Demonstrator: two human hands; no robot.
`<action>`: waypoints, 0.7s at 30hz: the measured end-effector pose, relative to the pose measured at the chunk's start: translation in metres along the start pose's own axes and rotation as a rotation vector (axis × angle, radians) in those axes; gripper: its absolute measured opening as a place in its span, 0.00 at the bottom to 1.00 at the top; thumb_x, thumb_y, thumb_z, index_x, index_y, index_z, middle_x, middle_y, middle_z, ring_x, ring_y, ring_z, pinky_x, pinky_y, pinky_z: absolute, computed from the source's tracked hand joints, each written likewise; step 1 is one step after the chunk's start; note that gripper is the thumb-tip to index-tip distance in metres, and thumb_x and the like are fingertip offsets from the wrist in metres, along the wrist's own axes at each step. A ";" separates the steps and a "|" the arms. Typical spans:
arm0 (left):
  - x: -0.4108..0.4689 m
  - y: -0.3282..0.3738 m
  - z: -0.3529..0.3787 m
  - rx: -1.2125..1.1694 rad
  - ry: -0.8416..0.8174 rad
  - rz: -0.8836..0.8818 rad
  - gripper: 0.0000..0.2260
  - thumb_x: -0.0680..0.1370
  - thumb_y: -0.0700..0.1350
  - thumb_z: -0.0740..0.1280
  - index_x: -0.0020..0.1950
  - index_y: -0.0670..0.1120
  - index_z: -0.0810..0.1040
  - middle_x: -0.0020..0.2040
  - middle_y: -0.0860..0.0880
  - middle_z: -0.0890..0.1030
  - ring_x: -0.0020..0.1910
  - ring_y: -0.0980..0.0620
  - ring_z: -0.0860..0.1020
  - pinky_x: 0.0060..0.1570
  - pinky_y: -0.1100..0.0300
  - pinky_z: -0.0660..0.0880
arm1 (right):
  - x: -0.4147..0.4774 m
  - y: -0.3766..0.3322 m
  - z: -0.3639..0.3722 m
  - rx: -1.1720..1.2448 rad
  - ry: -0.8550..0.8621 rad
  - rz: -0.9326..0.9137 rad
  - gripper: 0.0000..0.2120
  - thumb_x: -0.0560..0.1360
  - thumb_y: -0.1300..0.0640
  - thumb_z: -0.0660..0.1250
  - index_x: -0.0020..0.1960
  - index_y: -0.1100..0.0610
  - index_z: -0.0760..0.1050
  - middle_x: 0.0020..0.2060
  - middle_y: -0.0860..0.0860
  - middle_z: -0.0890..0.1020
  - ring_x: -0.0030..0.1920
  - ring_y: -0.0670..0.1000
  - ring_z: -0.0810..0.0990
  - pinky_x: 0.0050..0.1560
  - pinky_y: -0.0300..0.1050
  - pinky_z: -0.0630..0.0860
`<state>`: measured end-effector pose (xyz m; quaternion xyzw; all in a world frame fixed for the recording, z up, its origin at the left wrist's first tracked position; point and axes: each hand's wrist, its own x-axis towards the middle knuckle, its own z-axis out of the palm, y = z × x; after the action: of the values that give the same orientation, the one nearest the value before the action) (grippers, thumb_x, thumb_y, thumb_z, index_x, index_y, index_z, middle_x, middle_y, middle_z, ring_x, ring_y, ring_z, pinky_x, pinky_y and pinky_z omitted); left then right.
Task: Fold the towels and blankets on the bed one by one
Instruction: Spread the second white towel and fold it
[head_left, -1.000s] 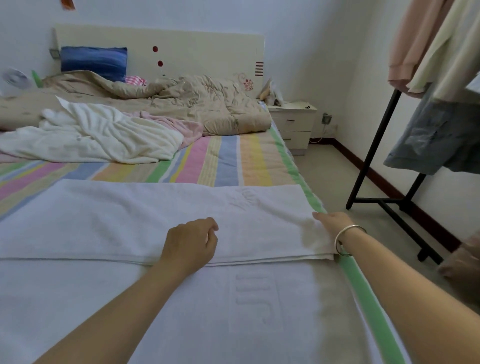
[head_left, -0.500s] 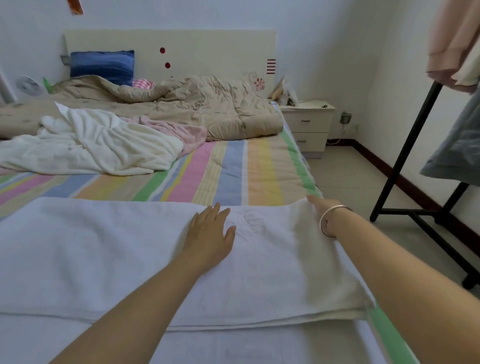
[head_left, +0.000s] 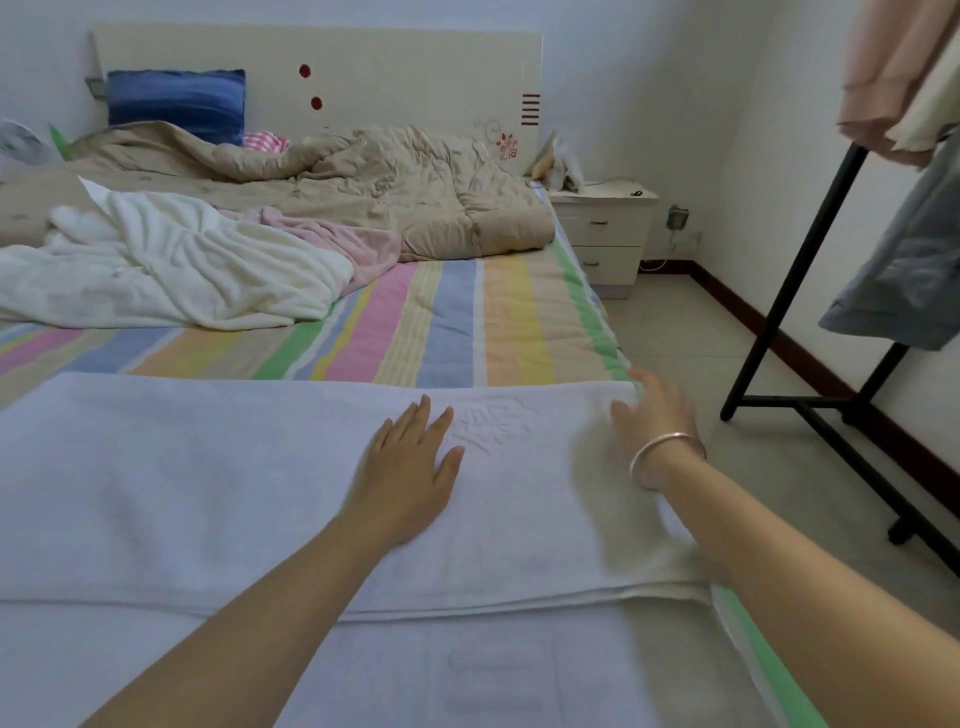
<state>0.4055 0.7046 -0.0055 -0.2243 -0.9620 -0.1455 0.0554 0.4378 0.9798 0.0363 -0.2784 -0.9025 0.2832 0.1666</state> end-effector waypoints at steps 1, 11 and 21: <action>-0.011 0.001 -0.004 -0.018 0.020 0.002 0.39 0.71 0.66 0.33 0.80 0.53 0.51 0.80 0.50 0.47 0.79 0.54 0.46 0.76 0.55 0.43 | -0.023 -0.007 0.000 -0.103 -0.019 -0.146 0.26 0.77 0.49 0.62 0.73 0.51 0.64 0.71 0.57 0.66 0.71 0.59 0.64 0.71 0.52 0.61; -0.158 -0.047 -0.037 0.155 -0.089 -0.125 0.51 0.61 0.72 0.18 0.80 0.55 0.45 0.80 0.52 0.43 0.78 0.56 0.41 0.75 0.50 0.39 | -0.159 -0.001 0.006 -0.611 -0.364 -0.126 0.35 0.77 0.32 0.40 0.79 0.48 0.39 0.78 0.50 0.38 0.77 0.54 0.35 0.74 0.58 0.35; -0.286 -0.063 -0.067 0.082 -0.116 -0.019 0.54 0.60 0.71 0.17 0.80 0.54 0.49 0.80 0.53 0.47 0.79 0.54 0.44 0.72 0.59 0.35 | -0.335 -0.033 0.019 -0.522 -0.496 -0.548 0.55 0.61 0.24 0.20 0.79 0.49 0.51 0.77 0.51 0.47 0.78 0.57 0.50 0.72 0.52 0.38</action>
<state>0.6354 0.5118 -0.0069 -0.2206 -0.9709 -0.0934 0.0070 0.6802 0.7491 -0.0070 0.0145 -0.9968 0.0495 -0.0617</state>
